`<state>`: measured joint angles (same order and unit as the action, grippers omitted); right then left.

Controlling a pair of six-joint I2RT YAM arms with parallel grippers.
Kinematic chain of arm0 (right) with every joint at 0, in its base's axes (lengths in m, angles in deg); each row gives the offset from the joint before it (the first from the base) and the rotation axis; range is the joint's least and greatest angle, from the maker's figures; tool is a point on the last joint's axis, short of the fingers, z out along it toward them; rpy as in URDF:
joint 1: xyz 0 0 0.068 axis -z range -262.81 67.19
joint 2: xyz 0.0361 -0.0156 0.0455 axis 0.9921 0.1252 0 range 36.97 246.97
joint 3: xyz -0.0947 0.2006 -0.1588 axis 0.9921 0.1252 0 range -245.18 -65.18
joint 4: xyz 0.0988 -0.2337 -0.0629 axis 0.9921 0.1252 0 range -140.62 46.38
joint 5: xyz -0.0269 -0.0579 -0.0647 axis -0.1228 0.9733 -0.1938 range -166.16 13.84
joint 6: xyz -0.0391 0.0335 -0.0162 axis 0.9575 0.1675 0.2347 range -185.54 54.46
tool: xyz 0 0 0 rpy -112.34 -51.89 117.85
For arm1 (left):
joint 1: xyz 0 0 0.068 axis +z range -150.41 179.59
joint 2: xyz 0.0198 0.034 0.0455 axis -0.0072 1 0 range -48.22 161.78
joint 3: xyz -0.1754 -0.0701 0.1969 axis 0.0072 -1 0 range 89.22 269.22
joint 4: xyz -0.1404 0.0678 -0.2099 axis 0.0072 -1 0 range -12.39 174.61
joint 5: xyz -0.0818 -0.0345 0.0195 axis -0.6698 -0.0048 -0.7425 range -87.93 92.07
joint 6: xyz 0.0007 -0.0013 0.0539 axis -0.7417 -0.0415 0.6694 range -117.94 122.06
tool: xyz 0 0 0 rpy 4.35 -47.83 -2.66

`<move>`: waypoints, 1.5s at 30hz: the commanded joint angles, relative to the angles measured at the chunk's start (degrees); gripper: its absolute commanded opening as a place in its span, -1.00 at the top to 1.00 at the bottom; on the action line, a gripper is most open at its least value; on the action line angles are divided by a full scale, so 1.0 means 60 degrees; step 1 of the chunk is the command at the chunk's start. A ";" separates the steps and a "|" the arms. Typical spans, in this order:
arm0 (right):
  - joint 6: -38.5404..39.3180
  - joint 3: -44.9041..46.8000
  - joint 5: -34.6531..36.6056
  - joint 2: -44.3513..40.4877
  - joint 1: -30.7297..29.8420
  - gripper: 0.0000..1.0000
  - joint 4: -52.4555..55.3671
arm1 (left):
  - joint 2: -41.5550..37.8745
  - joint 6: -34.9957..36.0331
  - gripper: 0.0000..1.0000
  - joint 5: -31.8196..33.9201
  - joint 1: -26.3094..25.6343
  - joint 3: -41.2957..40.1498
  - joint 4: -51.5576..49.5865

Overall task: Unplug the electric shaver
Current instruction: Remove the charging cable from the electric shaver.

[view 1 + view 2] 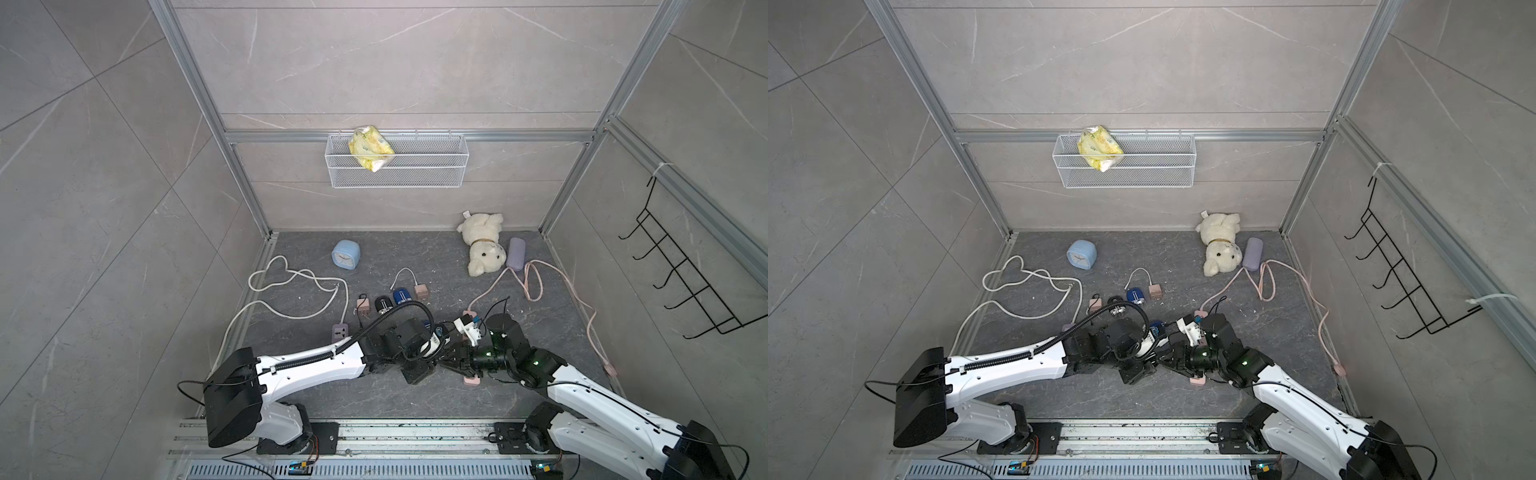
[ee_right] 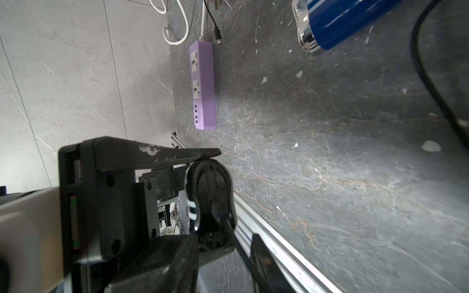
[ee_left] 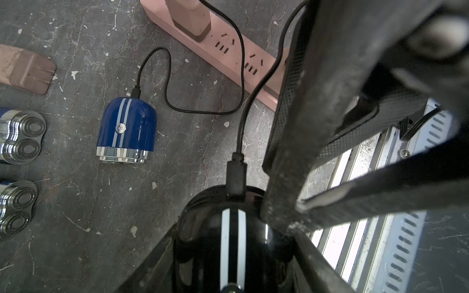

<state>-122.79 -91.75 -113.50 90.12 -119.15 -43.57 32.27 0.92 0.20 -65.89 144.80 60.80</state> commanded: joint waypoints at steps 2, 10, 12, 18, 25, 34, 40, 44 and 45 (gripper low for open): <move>-0.0123 -0.0084 0.0562 -0.0044 -0.0052 0.32 -0.0465 | -0.0424 -0.0168 0.09 -0.0112 0.0044 0.0211 0.0204; -0.0762 0.0319 0.0738 -0.0091 -0.0045 0.40 -0.1120 | -0.0554 -0.0221 0.08 -0.0093 0.0054 0.0117 0.0277; -0.1097 0.0535 0.0657 0.0000 -0.0051 0.43 -0.1799 | -0.0552 -0.0233 0.08 -0.0070 0.0050 0.0150 0.0288; -0.1399 0.0722 0.0678 -0.0064 -0.0052 0.44 -0.2262 | -0.0568 -0.0278 0.08 -0.0050 0.0051 0.0075 0.0303; -0.1459 0.0758 0.0829 -0.0284 -0.0052 0.43 -0.2241 | -0.0554 -0.0304 0.08 -0.0055 0.0049 0.0005 0.0335; -0.1434 0.0710 0.0890 -0.0311 -0.0050 0.40 -0.2236 | -0.0515 -0.0317 0.08 -0.0032 0.0044 -0.0048 0.0340; -0.1443 0.0765 0.0895 0.0096 -0.0052 0.41 -0.2481 | -0.0568 -0.0319 0.08 0.0011 0.0046 -0.0076 0.0325; -0.1481 0.0764 0.0844 0.0347 -0.0044 0.44 -0.2776 | -0.0597 -0.0325 0.08 0.0051 0.0056 -0.0081 0.0333; -0.1494 0.0768 0.0837 0.0381 -0.0051 0.46 -0.2822 | -0.0612 -0.0325 0.08 0.0055 0.0043 -0.0103 0.0347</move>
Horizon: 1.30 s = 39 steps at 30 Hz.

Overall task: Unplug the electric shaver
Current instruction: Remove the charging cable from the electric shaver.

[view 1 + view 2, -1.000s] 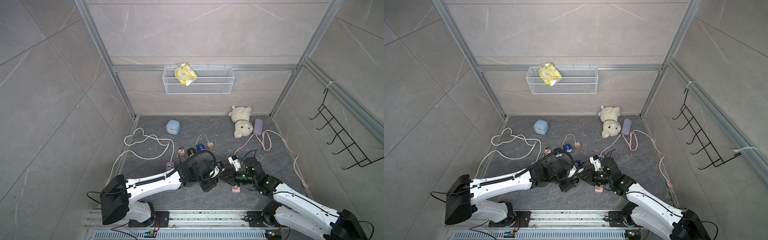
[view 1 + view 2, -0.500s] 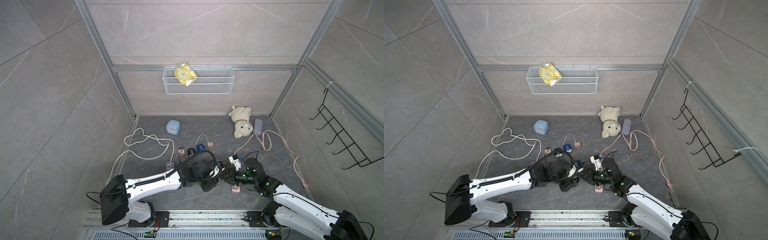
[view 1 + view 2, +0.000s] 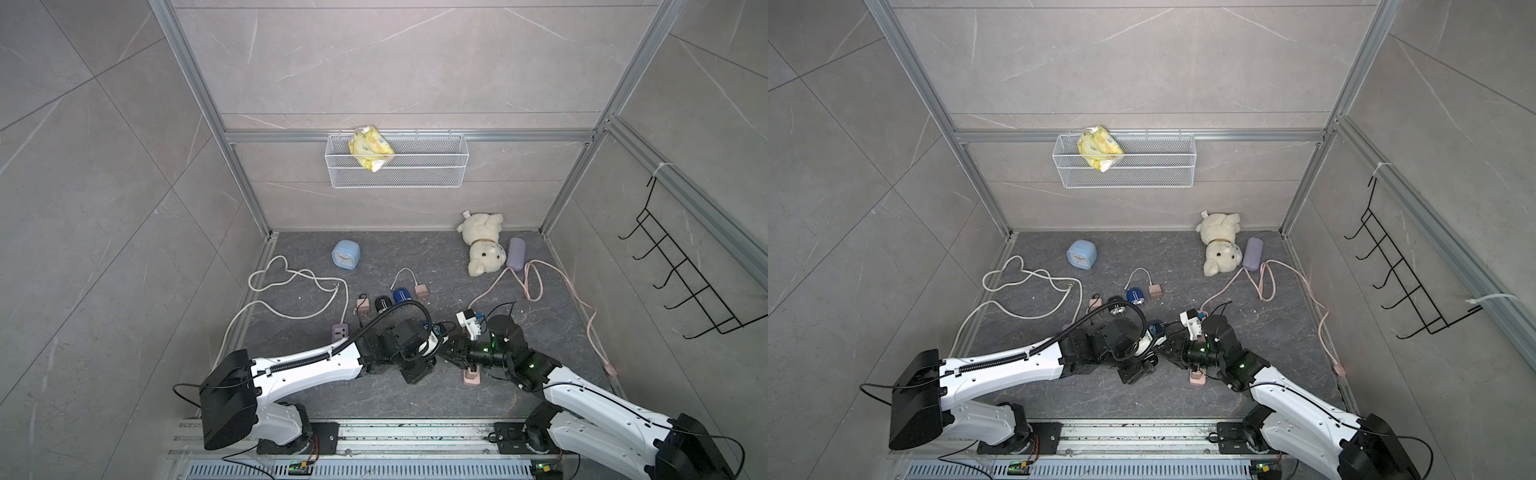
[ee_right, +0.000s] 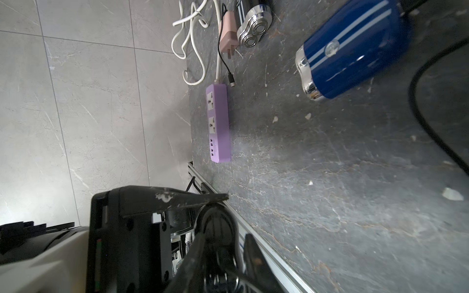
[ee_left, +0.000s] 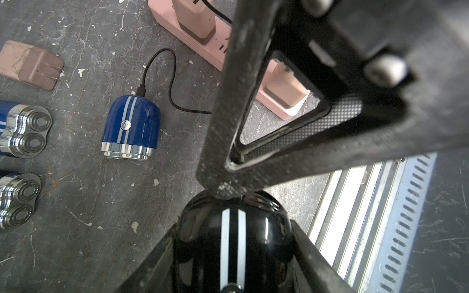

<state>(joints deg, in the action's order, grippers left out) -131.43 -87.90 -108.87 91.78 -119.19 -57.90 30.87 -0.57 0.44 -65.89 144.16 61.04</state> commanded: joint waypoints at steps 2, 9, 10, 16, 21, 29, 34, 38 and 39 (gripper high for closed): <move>-0.0056 0.0133 0.0115 0.0109 -0.0045 0.48 -0.0459 | -0.0379 -0.0075 0.08 0.0014 0.0043 0.0007 0.0319; -0.0035 0.0164 0.0102 0.0061 -0.0041 0.84 -0.0440 | -0.0408 -0.0085 0.08 0.0039 0.0046 -0.0031 0.0324; -0.0020 0.0164 0.0111 0.0076 -0.0038 0.86 -0.0426 | -0.0407 -0.0080 0.08 0.0050 0.0046 -0.0030 0.0323; 0.0003 0.0213 0.0190 0.0248 -0.0045 1.00 -0.0528 | -0.0421 -0.0110 0.08 0.0049 0.0054 -0.0067 0.0355; 0.0010 0.0250 0.0353 0.0150 -0.0044 1.00 -0.0405 | -0.0567 -0.0118 0.08 0.0074 0.0047 -0.0145 0.0355; 0.0248 0.0160 0.0661 -0.0147 -0.0009 1.00 0.0265 | -0.0728 -0.0176 0.14 0.0030 0.0044 -0.0327 0.0393; 0.0345 0.0166 0.0718 -0.0341 0.0144 1.00 0.0582 | -0.0750 -0.0253 0.17 -0.0074 0.0048 -0.0446 0.0413; 0.0392 0.0147 0.0734 -0.0446 0.0259 1.00 0.0757 | -0.0831 -0.0278 0.18 -0.0130 0.0048 -0.0556 0.0475; 0.0404 0.0167 0.0743 -0.0461 0.0298 1.00 0.0800 | -0.0858 -0.0279 0.18 -0.0149 0.0044 -0.0577 0.0486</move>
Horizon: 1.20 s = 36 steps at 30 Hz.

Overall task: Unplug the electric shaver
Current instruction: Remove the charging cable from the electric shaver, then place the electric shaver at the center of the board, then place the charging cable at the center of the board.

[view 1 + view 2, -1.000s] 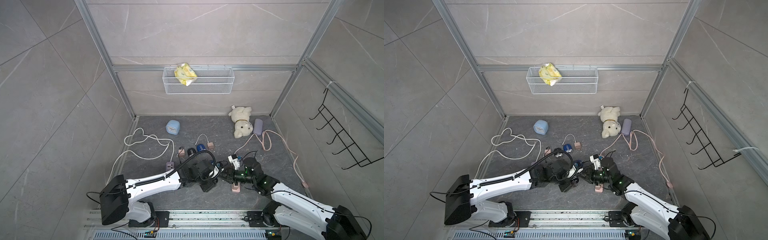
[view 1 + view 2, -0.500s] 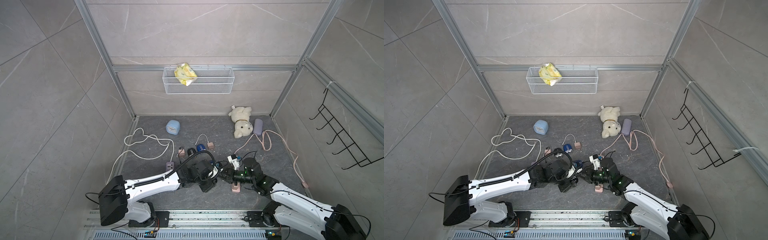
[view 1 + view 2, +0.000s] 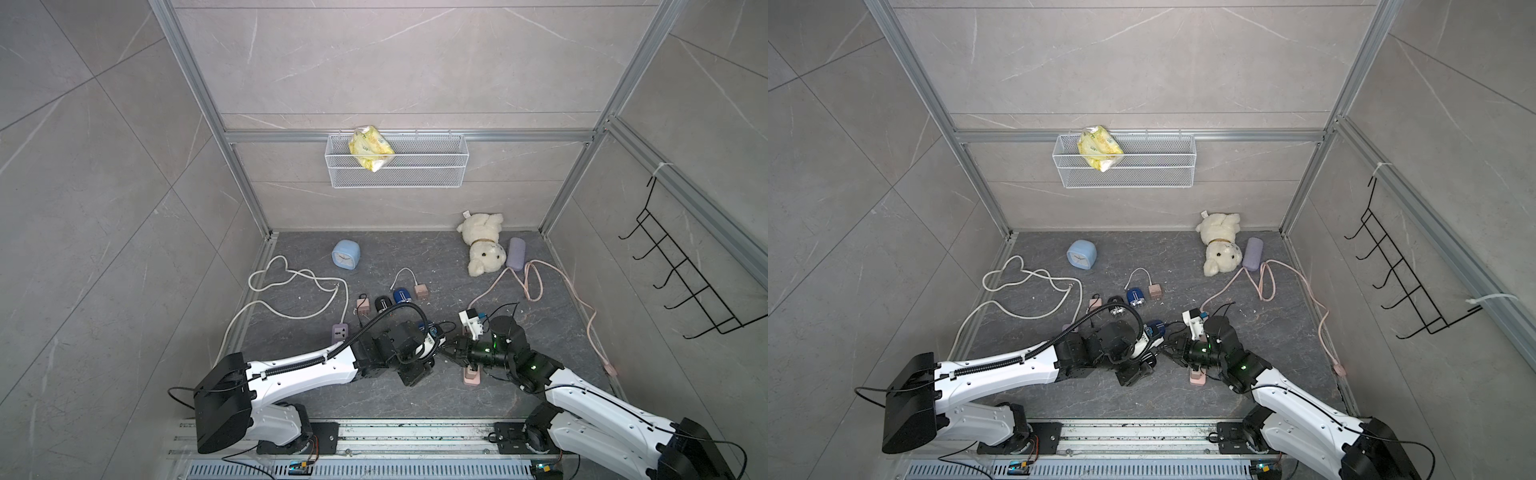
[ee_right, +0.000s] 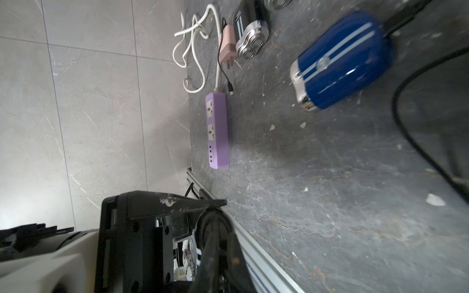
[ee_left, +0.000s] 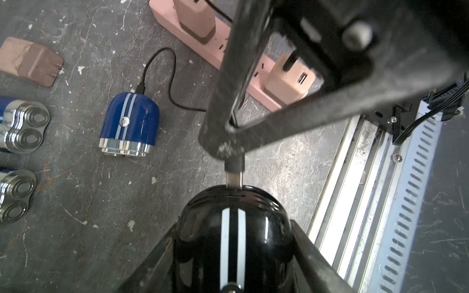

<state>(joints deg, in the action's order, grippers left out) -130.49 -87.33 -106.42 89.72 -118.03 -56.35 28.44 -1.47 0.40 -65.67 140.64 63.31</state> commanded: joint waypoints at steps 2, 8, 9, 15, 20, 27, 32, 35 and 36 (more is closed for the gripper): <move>0.0270 0.0088 0.0310 -0.0113 0.0168 1.00 0.0544 | -0.0477 -0.0145 0.19 -0.0170 0.0014 -0.0039 0.0161; 0.0317 0.0056 0.0189 -0.0120 0.0211 1.00 0.0536 | -0.0532 -0.0381 0.17 0.0265 0.0020 -0.0100 0.0041; 0.0397 0.0031 0.0162 -0.0120 0.0198 1.00 0.0636 | -0.0523 -0.0476 0.15 0.0594 0.0012 -0.0108 0.0016; 0.1906 -0.0780 0.0621 -0.0167 0.0201 1.00 0.3155 | 0.0165 -0.1900 0.05 0.2194 0.0613 -0.0083 -0.0259; 0.2235 -0.0968 0.0711 -0.0452 0.0201 1.00 0.3887 | 0.0805 -0.2702 0.09 0.2379 0.1128 -0.0313 -0.0137; 0.2343 -0.0838 0.0631 -0.0572 0.0197 1.00 0.4119 | 0.1196 -0.3236 0.10 0.2166 0.1977 -0.0641 0.0145; 0.2444 -0.0827 0.0611 -0.0577 0.0201 1.00 0.4224 | 0.1286 -0.3545 0.04 0.1846 0.2502 -0.1084 0.0401; 0.2460 -0.0792 0.0542 -0.0509 0.0187 1.00 0.4169 | 0.1283 -0.3604 0.00 0.1541 0.2706 -0.1379 0.0746; 0.2457 -0.0785 0.0532 -0.0488 0.0186 1.00 0.4151 | 0.1306 -0.3573 0.00 0.1400 0.2745 -0.1447 0.0883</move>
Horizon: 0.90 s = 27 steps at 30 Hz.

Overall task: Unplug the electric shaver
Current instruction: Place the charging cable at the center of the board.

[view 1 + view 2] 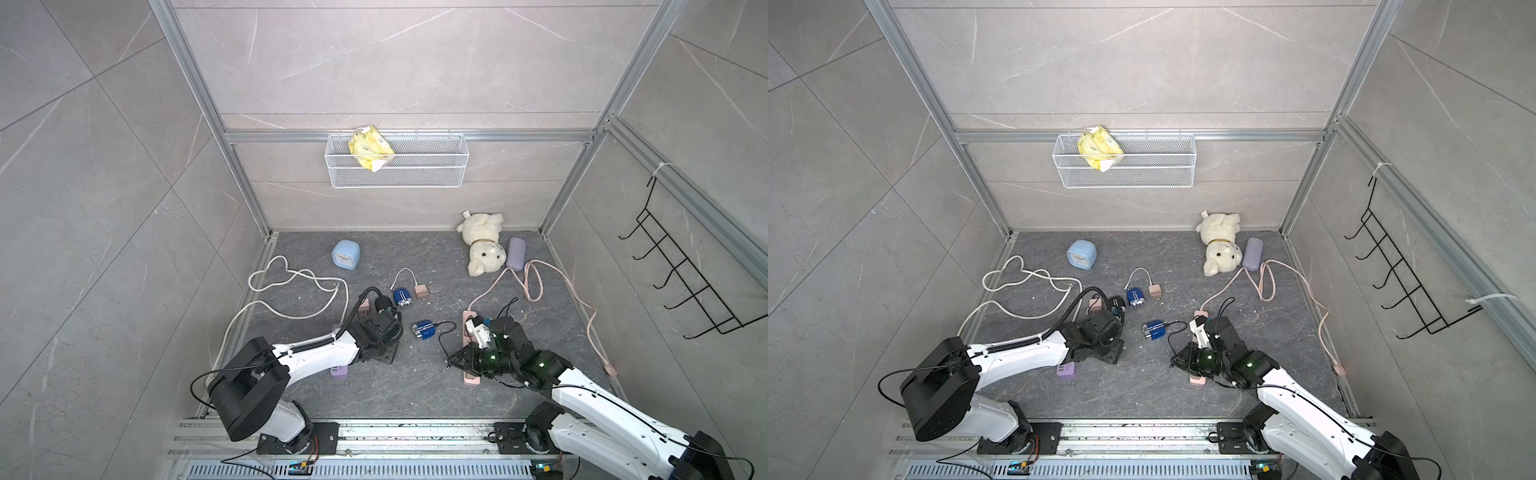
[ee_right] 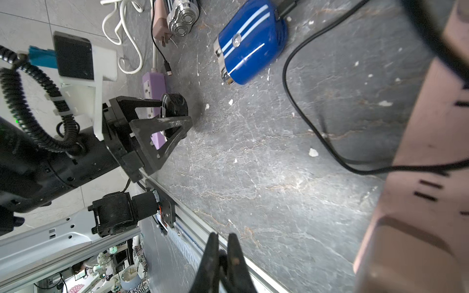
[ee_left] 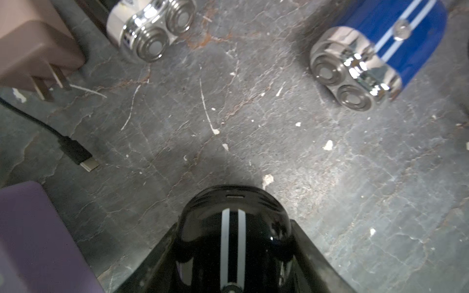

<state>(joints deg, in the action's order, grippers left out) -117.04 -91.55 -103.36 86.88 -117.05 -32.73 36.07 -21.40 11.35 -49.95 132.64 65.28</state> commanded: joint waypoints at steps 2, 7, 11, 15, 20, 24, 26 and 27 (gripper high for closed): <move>0.0207 -0.0042 0.0013 0.0035 0.0023 1.00 0.0154 | 0.0133 -0.0268 -0.01 -0.0455 0.0139 -0.0153 0.0606; 0.0218 -0.0007 -0.0003 0.0145 0.0023 1.00 0.0095 | 0.0510 -0.0294 -0.07 -0.0507 0.0137 -0.0147 0.0636; 0.0191 0.0015 -0.0010 0.0205 0.0013 1.00 -0.0012 | 0.0712 -0.0323 -0.19 -0.0510 0.0132 -0.0134 0.0649; 0.0176 0.0030 -0.0035 0.0280 0.0016 1.00 -0.0073 | 0.0858 -0.0379 -0.34 -0.0424 0.0137 -0.0129 0.0550; 0.0149 0.0030 -0.0036 0.0382 -0.0030 1.00 -0.0176 | 0.1107 -0.0500 -0.43 -0.0413 0.0185 -0.0062 0.0354; 0.0147 -0.0012 -0.0069 0.0456 -0.0050 1.00 -0.0217 | 0.1208 -0.0593 -0.51 -0.0465 0.0192 -0.0015 0.0253; 0.0172 -0.0054 -0.0095 0.0478 -0.0069 1.00 -0.0213 | 0.1122 -0.0612 -0.56 -0.0459 0.0200 0.0034 0.0182; 0.0176 -0.0072 -0.0116 0.0484 -0.0065 1.00 -0.0188 | 0.1078 -0.0604 -0.58 -0.0525 0.0200 0.0111 0.0057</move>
<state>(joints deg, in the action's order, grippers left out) -116.89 -91.55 -103.49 89.42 -117.07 -33.71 40.97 -23.65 9.34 -49.25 133.19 68.27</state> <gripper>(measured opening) 0.070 0.783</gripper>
